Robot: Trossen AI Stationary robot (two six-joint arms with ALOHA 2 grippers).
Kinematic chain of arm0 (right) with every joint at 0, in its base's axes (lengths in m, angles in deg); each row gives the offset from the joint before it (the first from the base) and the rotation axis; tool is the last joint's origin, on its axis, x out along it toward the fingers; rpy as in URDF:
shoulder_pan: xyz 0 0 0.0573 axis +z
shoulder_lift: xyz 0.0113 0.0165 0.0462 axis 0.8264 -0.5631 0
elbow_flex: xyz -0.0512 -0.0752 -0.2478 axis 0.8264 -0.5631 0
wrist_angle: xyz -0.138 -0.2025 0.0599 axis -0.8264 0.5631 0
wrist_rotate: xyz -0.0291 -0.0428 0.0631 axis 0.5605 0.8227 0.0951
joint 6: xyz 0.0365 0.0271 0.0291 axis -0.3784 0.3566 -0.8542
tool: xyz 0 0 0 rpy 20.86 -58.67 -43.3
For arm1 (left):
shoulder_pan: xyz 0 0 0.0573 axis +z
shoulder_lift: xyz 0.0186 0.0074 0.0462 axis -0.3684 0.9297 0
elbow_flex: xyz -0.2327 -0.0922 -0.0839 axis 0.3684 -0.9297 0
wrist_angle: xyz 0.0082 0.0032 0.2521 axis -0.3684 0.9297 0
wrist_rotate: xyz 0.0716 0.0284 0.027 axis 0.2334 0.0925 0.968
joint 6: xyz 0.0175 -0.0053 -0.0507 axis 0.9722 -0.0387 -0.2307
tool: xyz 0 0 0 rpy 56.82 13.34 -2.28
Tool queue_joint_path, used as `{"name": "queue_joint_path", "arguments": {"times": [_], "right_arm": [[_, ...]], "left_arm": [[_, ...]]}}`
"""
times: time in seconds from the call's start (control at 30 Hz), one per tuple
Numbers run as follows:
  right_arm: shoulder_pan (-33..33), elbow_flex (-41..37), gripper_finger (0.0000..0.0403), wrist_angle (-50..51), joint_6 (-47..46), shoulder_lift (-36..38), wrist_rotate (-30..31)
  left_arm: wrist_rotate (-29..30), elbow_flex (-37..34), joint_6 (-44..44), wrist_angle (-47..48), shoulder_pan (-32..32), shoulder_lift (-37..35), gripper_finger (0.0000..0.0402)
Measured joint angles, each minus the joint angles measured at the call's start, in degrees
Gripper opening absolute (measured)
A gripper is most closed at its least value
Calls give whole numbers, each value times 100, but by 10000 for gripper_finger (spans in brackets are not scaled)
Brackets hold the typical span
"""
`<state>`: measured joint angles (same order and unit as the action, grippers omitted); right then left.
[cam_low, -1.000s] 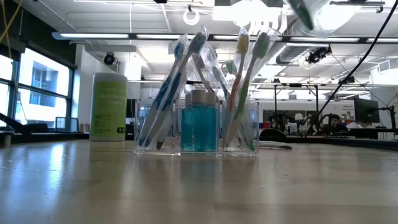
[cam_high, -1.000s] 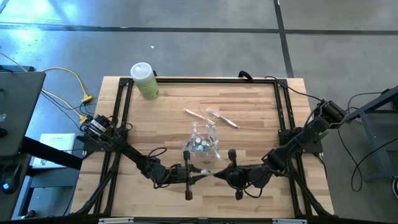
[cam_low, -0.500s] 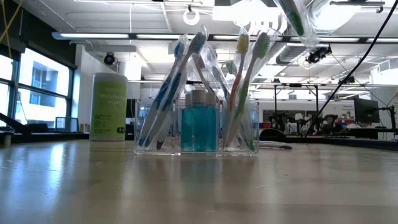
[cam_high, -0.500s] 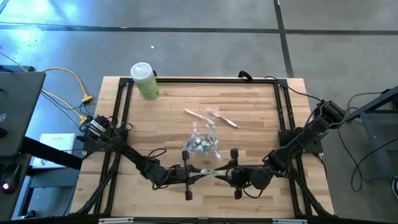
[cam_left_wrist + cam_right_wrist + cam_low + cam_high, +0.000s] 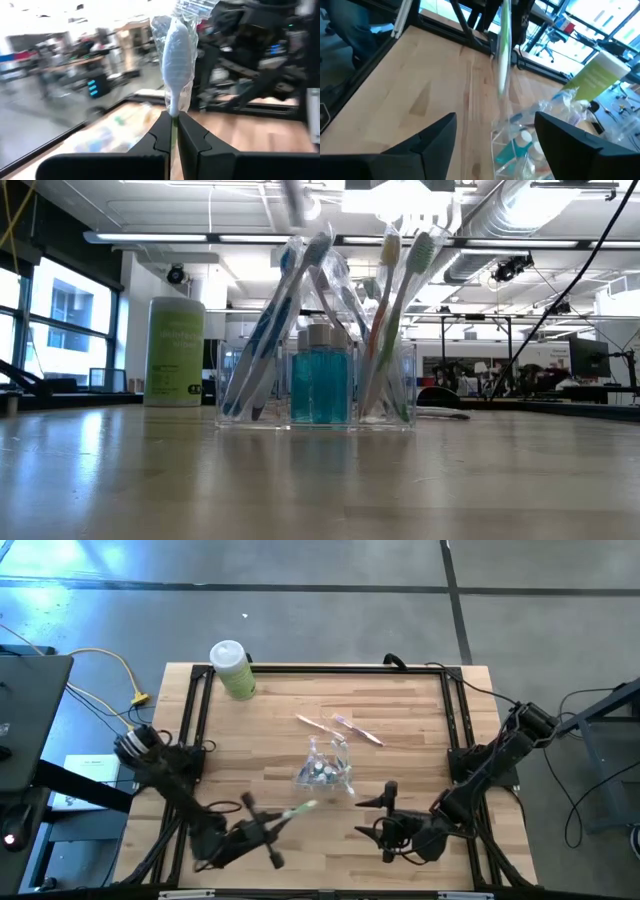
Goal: Pick & Place toothbrushing station
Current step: Put the green toothbrush into the transparent organizer
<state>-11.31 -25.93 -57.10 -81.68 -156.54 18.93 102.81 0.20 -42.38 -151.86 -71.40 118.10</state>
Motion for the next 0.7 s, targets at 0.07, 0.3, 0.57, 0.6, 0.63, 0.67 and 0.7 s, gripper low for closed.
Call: {"name": "queue_joint_path", "arguments": {"times": [0.07,0.3,0.57,0.6,0.63,0.67,0.7], "right_arm": [[-6,0,262,67,-104,0,6],[-28,0,262,181,-172,0,8],[-28,0,262,452,-439,0,-7],[-28,0,262,483,-453,0,-9],[-28,0,262,527,-496,0,-16],[-28,0,262,570,-548,0,-25],[-28,0,262,622,-595,0,-26]], "left_arm": [[649,2,191,-5,-195,-117,3],[1014,-14,840,-53,-236,-224,3],[1055,-59,1337,-75,400,-224,3],[1055,-61,1335,-80,474,-224,3],[1051,-73,1306,-82,540,-224,3],[1051,-102,1276,-80,594,-224,3],[1053,-143,1251,-77,635,-224,3]]}}
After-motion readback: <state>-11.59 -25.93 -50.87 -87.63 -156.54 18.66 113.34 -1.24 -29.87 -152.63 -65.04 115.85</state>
